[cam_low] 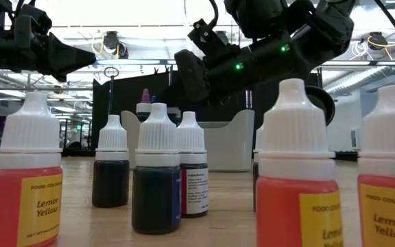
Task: Pick & Place food coloring
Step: Put the black food coloring bottle into the gray bin, then put the orange food coloring bottle into the gray bin
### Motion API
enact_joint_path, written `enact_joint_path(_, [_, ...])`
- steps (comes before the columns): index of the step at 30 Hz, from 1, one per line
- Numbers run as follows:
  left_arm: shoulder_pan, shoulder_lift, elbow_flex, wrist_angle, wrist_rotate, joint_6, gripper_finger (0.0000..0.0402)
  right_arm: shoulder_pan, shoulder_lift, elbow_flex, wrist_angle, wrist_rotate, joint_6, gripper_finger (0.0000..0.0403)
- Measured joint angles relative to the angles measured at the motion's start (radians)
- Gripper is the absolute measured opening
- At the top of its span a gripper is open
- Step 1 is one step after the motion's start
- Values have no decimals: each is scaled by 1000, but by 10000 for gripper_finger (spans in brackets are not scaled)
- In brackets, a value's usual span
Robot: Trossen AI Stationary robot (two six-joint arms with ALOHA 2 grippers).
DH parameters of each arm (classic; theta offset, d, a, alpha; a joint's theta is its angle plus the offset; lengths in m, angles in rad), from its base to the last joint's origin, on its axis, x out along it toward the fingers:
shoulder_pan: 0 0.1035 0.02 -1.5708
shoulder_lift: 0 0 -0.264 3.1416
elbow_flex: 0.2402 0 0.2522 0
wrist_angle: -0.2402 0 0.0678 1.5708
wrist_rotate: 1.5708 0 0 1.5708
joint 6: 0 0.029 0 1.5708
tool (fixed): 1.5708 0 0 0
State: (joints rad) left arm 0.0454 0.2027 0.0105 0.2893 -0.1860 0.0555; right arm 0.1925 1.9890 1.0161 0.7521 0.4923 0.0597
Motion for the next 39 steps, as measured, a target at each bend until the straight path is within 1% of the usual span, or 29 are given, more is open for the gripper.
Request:
enact_joint_path(6, [0, 0, 0, -1, 0, 0, 51, 0, -28, -1, 3, 3, -42, 213])
enact_joint_path(9, [0, 0, 0, -2, 0, 0, 51, 5, -79, -1, -15, 5, -73, 221])
enact_joint_path(13, [0, 0, 0, -5, 0, 0, 51, 30, -185, -1, -98, 0, -125, 222])
enact_joint_path(15, [0, 0, 0, -9, 0, 0, 51, 57, -256, -1, -156, -25, -168, 213])
enact_joint_path(17, [0, 0, 0, -9, 0, 0, 51, 95, -328, -1, -223, -14, -225, 193])
enact_joint_path(20, [0, 0, 0, -10, 0, 0, 51, 155, -431, -13, -323, 46, -277, 140])
enact_joint_path(22, [0, 0, 0, -9, 0, 0, 51, 184, -499, -61, -317, 51, -298, 91])
enact_joint_path(24, [0, 0, 0, -9, 0, 0, 51, 204, -571, -136, -297, 20, -312, 38])
enact_joint_path(25, [0, 0, 0, -8, 0, 0, 51, 208, -606, -181, -281, 4, -310, 20])
enact_joint_path(26, [0, 0, 0, -8, 0, 0, 51, 210, -639, -232, -243, -7, -295, 11])
enact_joint_path(27, [0, 0, 0, -8, 0, 0, 51, 210, -674, -285, -200, -26, -277, 11])
enact_joint_path(29, [0, 0, 0, -8, 0, 0, 51, 207, -733, -397, -86, -117, -255, 14])
enact_joint_path(30, [0, 0, 0, -8, 0, 0, 51, 203, -757, -451, -31, -187, -255, 13])
enact_joint_path(32, [0, 0, 0, -7, 0, 0, 51, 195, -803, -548, 21, -335, -268, 6])
enact_joint_path(33, [0, 0, 0, -7, 0, 0, 51, 195, -827, -592, 34, -379, -266, 3])
enact_joint_path(34, [0, 0, 0, -6, 0, 0, 51, 192, -853, -634, 49, -390, -245, 2])
enact_joint_path(37, [0, 0, 0, -3, -6, 0, 51, 174, -925, -721, 101, -322, -164, 3])
enact_joint_path(39, [0, 0, 0, -2, -17, 0, 51, 163, -972, -754, 88, -309, -149, 1])
